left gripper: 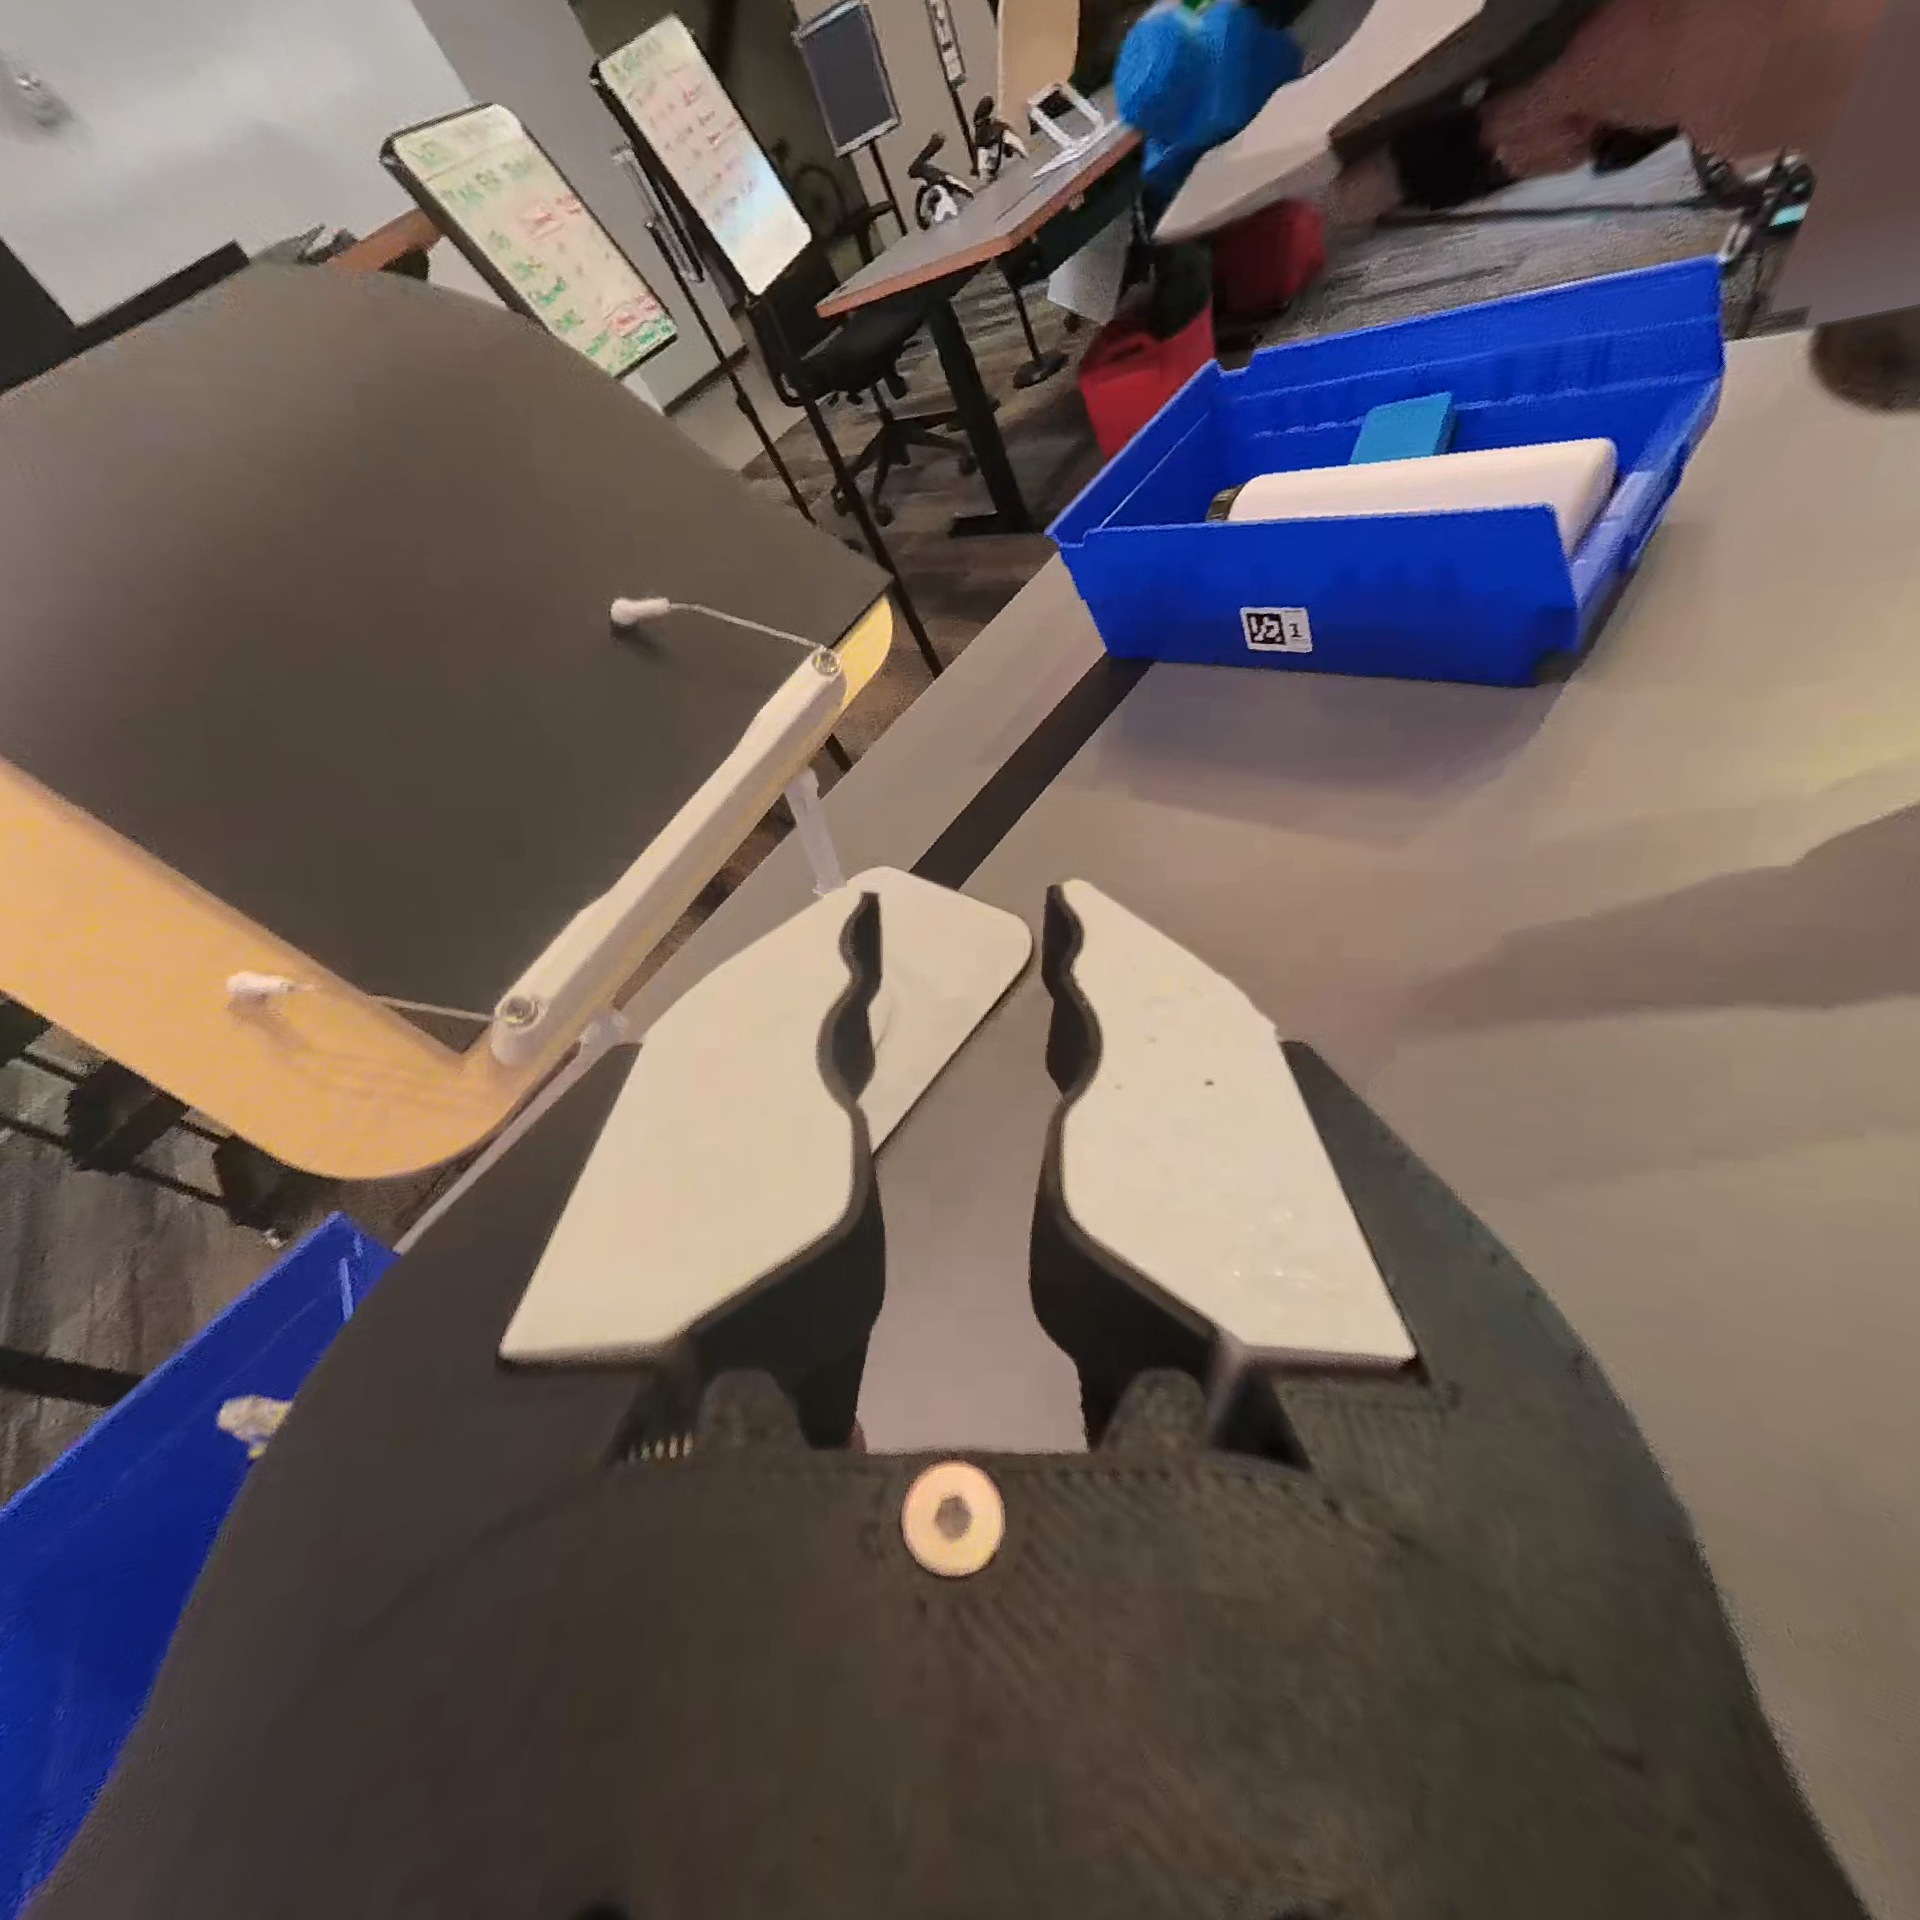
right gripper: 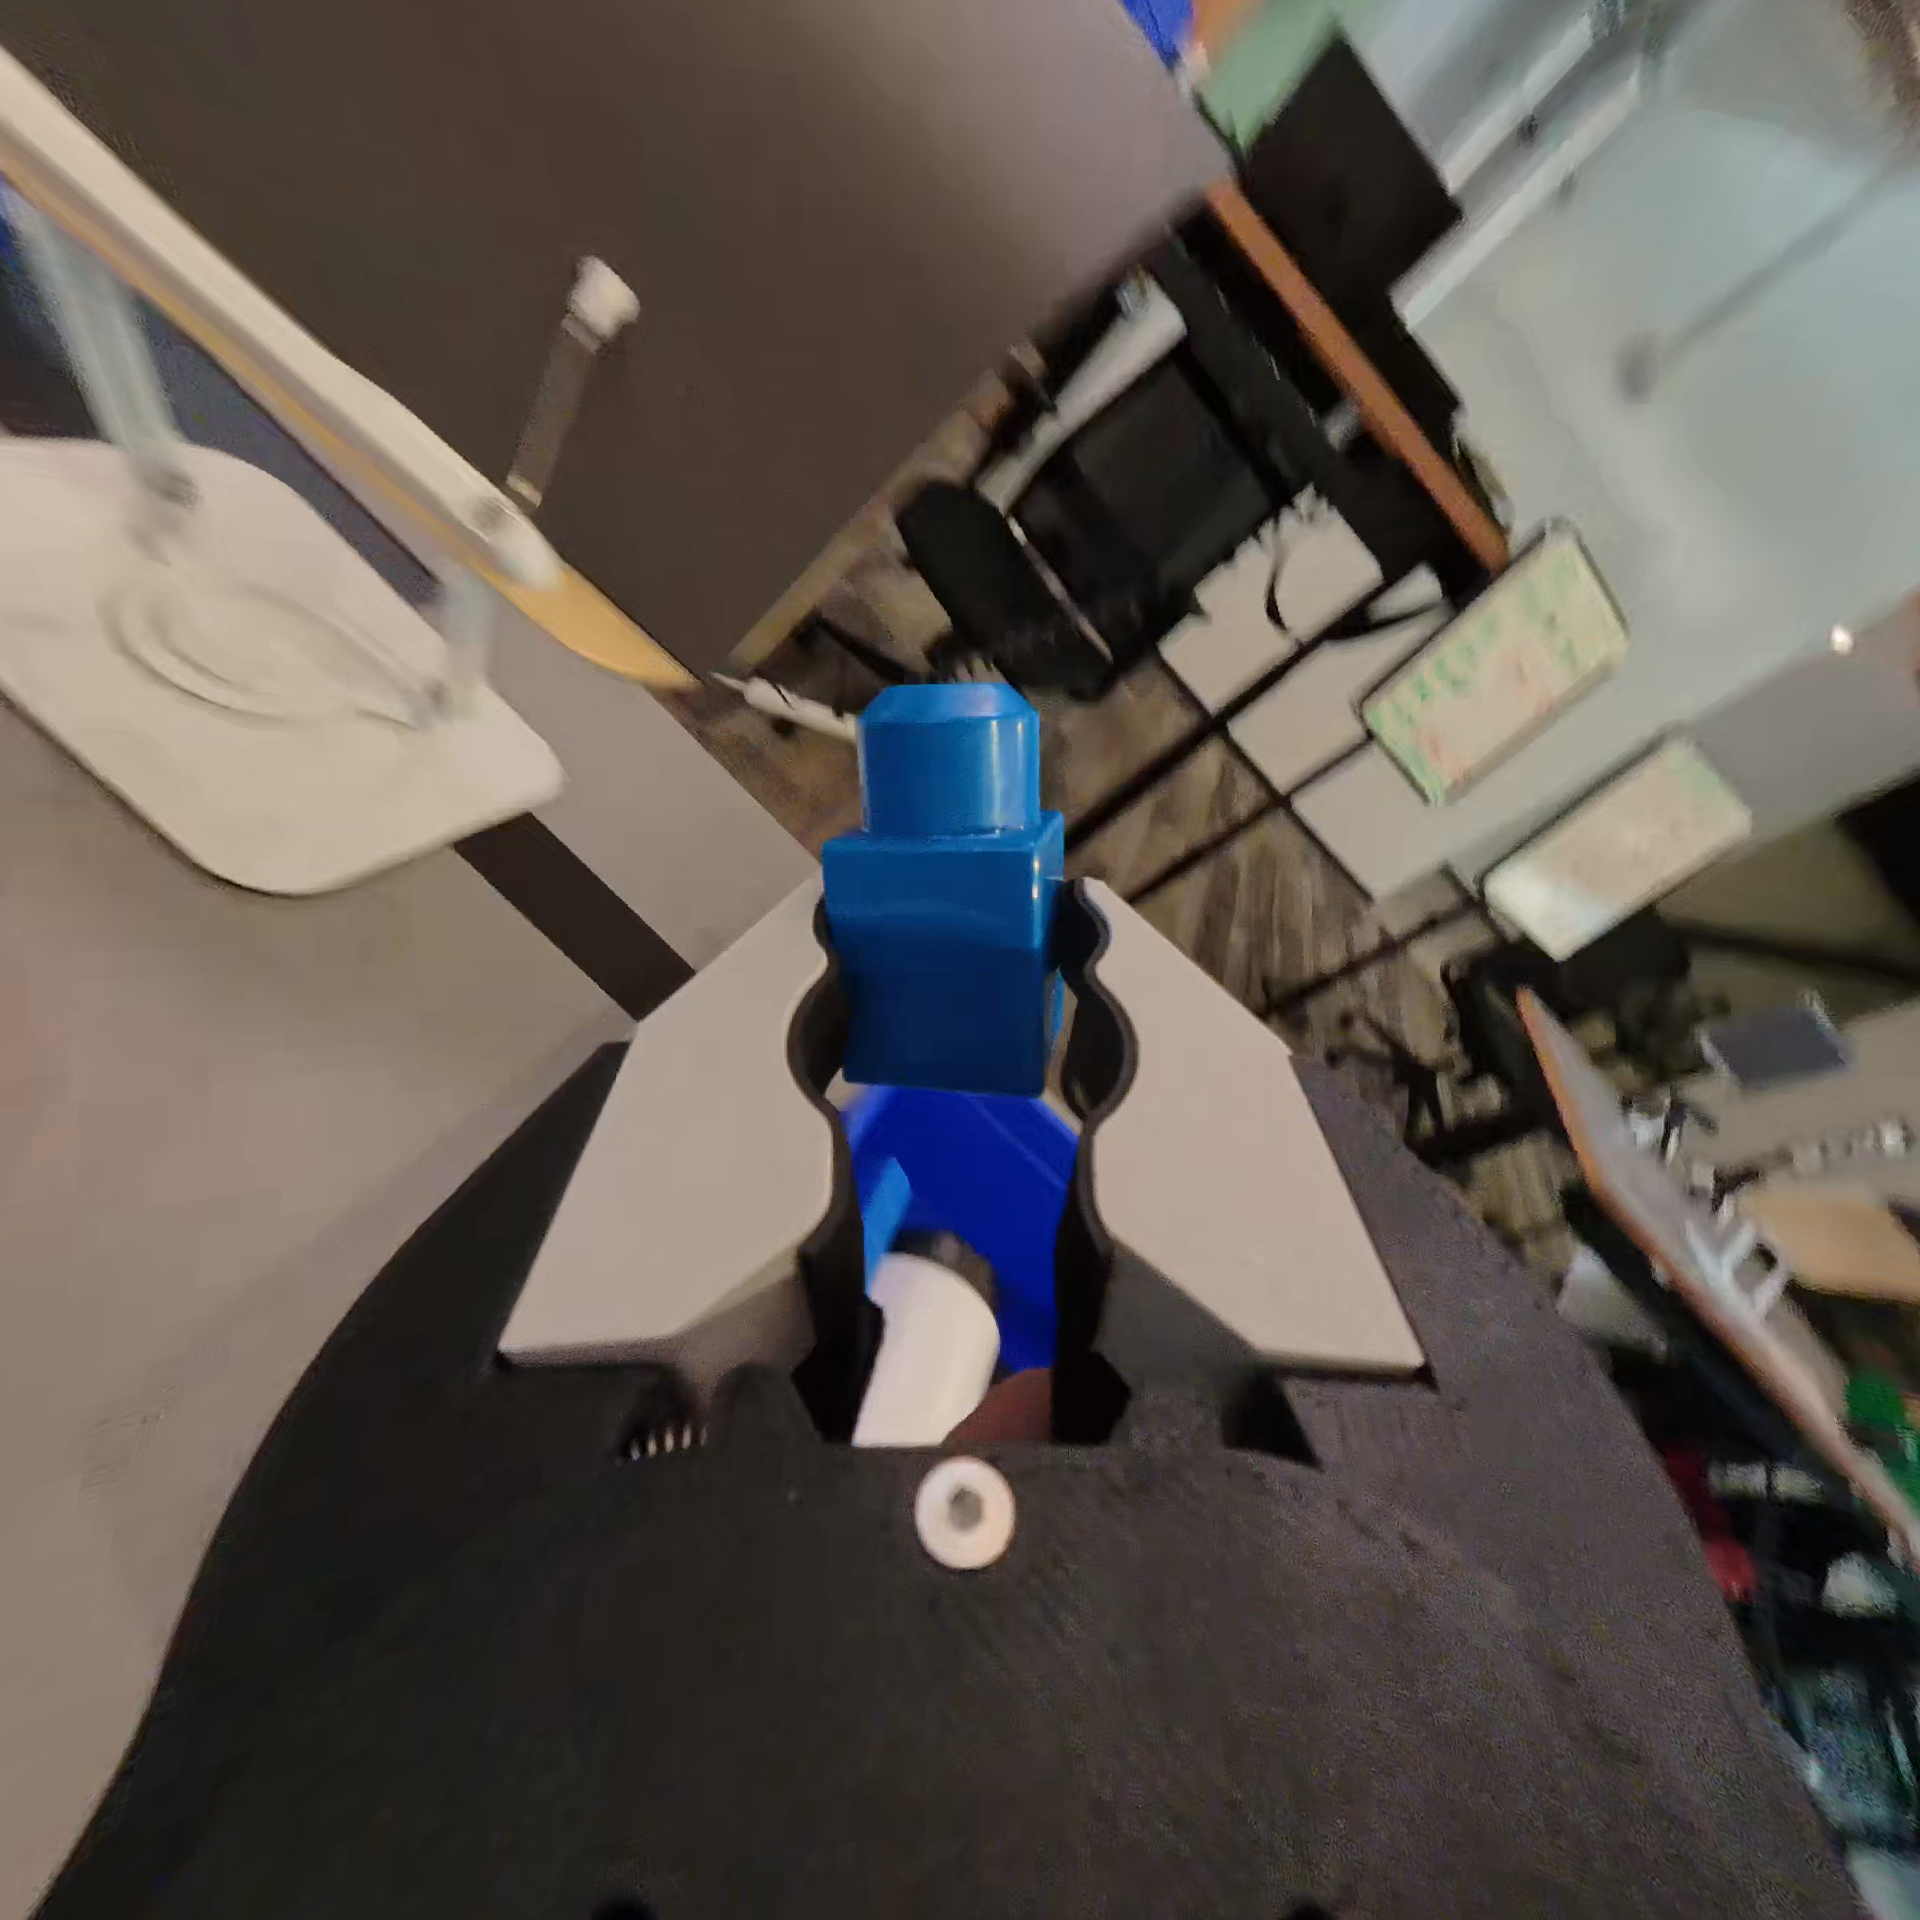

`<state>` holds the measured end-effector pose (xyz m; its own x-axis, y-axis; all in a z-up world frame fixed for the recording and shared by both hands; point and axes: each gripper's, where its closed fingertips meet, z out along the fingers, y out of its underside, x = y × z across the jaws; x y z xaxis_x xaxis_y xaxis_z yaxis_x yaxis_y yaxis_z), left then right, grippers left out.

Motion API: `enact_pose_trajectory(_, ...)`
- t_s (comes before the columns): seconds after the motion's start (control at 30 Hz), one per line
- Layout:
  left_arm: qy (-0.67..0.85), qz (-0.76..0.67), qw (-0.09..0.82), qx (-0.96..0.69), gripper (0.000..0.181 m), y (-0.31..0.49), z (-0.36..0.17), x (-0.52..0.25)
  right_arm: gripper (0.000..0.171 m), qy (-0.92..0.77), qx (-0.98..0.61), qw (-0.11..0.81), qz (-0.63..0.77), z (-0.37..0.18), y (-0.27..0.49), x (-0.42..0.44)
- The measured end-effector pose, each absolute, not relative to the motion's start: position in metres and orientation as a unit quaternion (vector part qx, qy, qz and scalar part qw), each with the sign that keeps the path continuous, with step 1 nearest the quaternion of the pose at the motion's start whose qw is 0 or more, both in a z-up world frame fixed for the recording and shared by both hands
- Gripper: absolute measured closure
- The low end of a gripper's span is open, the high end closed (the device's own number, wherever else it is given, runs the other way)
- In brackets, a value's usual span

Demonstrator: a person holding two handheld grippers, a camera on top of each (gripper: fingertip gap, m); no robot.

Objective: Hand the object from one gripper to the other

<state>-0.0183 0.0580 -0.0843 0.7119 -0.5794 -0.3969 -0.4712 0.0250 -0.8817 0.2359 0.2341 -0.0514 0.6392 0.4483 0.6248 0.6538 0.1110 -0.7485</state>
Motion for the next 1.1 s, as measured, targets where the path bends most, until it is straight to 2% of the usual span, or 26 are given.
enact_pose_trajectory(0.27, 0.348, -0.059, 0.588, -0.728, 0.150, 0.060, -0.120, -0.026, 0.134, -0.298, -0.830, 0.464, -0.083, -0.142, 0.275, 0.380)
enact_pose_trajectory(0.43, 0.350, -0.052, 0.573, -0.739, 0.150, 0.058, -0.135, -0.026, 0.134, -0.288, -0.889, 0.344, -0.088, -0.208, 0.272, 0.408)
enact_pose_trajectory(0.57, 0.355, -0.035, 0.564, -0.745, 0.148, 0.054, -0.145, -0.029, 0.134, -0.292, -0.902, 0.293, -0.119, -0.235, 0.272, 0.414)
enact_pose_trajectory(0.7, 0.361, 0.018, 0.556, -0.748, 0.144, 0.050, -0.154, -0.041, 0.134, -0.292, -0.909, 0.267, -0.130, -0.250, 0.271, 0.419)
enact_pose_trajectory(0.87, 0.351, 0.199, 0.528, -0.747, 0.142, 0.061, -0.163, -0.089, 0.134, -0.287, -0.916, 0.248, -0.134, -0.261, 0.269, 0.425)
enact_pose_trajectory(1.1, 0.291, 0.200, 0.503, -0.789, 0.133, 0.065, -0.173, -0.118, 0.133, -0.287, -0.917, 0.243, -0.134, -0.264, 0.268, 0.428)
